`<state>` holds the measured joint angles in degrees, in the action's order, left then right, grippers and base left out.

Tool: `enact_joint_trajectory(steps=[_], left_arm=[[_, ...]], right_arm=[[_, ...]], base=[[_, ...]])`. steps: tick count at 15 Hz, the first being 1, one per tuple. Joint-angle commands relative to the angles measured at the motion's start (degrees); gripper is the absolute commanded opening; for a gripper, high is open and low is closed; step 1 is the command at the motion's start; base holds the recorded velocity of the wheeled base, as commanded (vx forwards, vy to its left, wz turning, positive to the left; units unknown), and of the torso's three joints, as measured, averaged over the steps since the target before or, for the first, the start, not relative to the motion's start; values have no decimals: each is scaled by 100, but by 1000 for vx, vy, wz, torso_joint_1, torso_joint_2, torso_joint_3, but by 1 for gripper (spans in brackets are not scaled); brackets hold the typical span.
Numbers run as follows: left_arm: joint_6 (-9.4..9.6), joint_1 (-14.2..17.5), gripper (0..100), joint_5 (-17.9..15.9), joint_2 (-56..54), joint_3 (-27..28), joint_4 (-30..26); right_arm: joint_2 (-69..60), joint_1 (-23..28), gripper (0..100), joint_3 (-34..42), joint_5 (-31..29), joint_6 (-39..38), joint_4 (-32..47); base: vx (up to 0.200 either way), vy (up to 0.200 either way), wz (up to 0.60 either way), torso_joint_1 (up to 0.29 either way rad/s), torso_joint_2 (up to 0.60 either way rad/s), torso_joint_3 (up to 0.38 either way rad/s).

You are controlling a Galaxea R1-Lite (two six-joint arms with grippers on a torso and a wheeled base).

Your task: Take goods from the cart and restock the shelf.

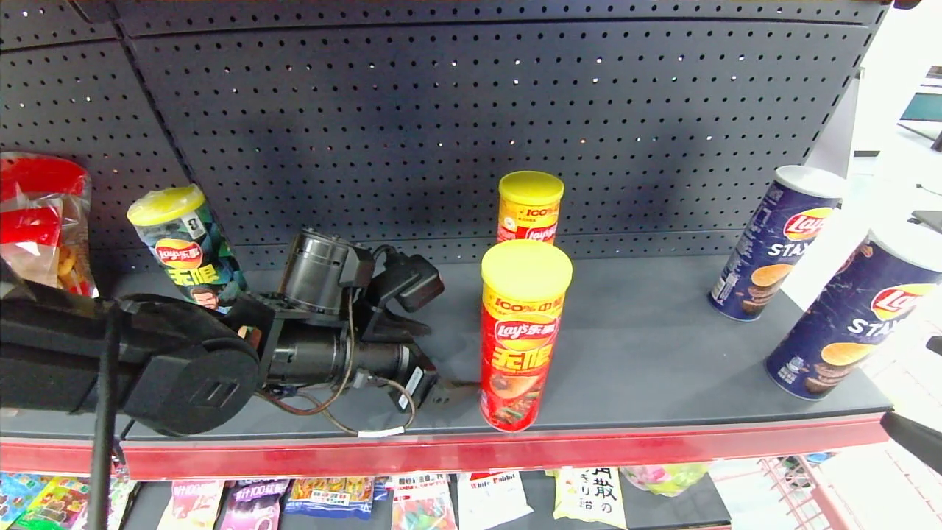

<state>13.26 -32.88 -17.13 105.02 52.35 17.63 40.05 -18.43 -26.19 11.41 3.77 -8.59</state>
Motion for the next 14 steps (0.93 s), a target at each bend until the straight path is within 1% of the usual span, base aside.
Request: enact_joint_trajectory(steps=[1,5,14], left_arm=[[1,-17,100,-1,45,65,4],[-8,-87,100,-1,89,153,4],[-8,-122,100,8,133,206,4]], right_arm=[[21,-2,100,8,2,1,-2],[21,-2,100,8,2,1,-2],[21,-2,100,-1,2,1,-2]], base=[[0,0,0,0,0,0],[0,0,0,0,0,0],[0,0,0,0,0,0]])
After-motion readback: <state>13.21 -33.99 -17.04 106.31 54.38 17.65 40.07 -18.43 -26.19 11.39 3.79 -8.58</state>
